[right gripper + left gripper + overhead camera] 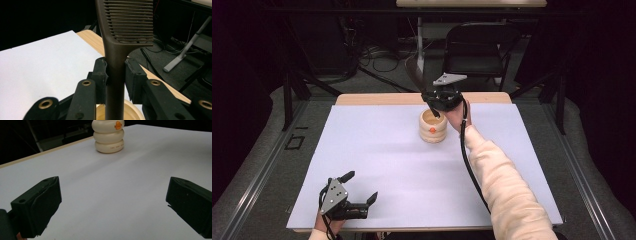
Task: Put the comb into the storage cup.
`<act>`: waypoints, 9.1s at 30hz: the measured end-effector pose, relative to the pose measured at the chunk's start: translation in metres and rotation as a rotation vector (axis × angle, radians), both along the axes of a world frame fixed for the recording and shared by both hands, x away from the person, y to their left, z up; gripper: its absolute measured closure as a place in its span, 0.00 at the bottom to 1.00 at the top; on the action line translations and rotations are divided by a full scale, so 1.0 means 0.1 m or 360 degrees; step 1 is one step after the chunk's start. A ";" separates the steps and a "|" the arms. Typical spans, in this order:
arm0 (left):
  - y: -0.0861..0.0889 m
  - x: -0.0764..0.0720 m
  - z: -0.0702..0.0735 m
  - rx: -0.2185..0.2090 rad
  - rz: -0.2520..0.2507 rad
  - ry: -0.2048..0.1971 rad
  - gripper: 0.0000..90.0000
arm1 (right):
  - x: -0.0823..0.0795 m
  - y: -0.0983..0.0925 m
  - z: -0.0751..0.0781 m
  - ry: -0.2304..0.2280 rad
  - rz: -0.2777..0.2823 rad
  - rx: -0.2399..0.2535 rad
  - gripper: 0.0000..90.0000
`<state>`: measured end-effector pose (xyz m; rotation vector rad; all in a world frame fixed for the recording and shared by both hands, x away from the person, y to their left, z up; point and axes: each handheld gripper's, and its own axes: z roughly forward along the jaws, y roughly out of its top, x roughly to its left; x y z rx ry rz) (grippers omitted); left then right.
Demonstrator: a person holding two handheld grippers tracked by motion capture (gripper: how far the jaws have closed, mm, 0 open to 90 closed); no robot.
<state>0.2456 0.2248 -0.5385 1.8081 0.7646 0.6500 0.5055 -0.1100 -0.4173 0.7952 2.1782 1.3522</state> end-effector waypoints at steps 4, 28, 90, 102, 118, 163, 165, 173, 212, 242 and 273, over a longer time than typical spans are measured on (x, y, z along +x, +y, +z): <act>0.00 0.00 0.00 0.0000 0.0000 0.0000 0.00 | 0.00 0.02 -0.01 0.0000 0.0007 -0.0003 0.80; 0.00 0.00 0.00 -0.0001 0.0000 0.0002 0.00 | 0.06 0.07 -0.15 0.0022 0.0015 -0.0011 0.80; 0.00 0.00 0.00 0.0004 -0.0003 0.0003 0.00 | 0.15 0.04 -0.49 0.0147 0.0010 -0.0083 0.80; 0.00 0.00 0.00 0.0007 -0.0002 0.0006 0.00 | 0.16 0.01 -0.55 0.0171 0.0013 -0.0093 0.80; 0.00 0.00 0.00 0.0005 -0.0002 0.0005 0.00 | 0.16 0.00 -0.61 0.0201 0.0013 -0.0102 0.80; 0.00 0.00 0.00 0.0010 -0.0003 0.0012 0.00 | 0.15 -0.04 -0.71 0.0240 0.0020 -0.0158 0.80; 0.00 0.00 0.00 0.0009 -0.0002 0.0011 0.00 | 0.14 -0.04 -0.71 0.0224 0.0012 -0.0155 0.80; 0.00 0.01 0.00 0.0016 -0.0001 0.0013 0.01 | 0.14 -0.05 -0.72 0.0216 0.0010 -0.0131 0.80; 0.00 0.00 -0.01 0.0018 0.0003 0.0014 0.01 | 0.14 -0.11 -0.75 0.0200 -0.0068 -0.0120 0.57; -0.01 0.00 0.00 0.0025 -0.0001 0.0011 0.01 | -0.18 -0.42 -0.37 0.0241 0.0089 -0.0015 0.16; 0.00 -0.02 -0.01 0.0026 0.0013 0.0018 0.01 | -0.52 -0.67 -0.39 0.0308 0.0134 -0.0076 0.02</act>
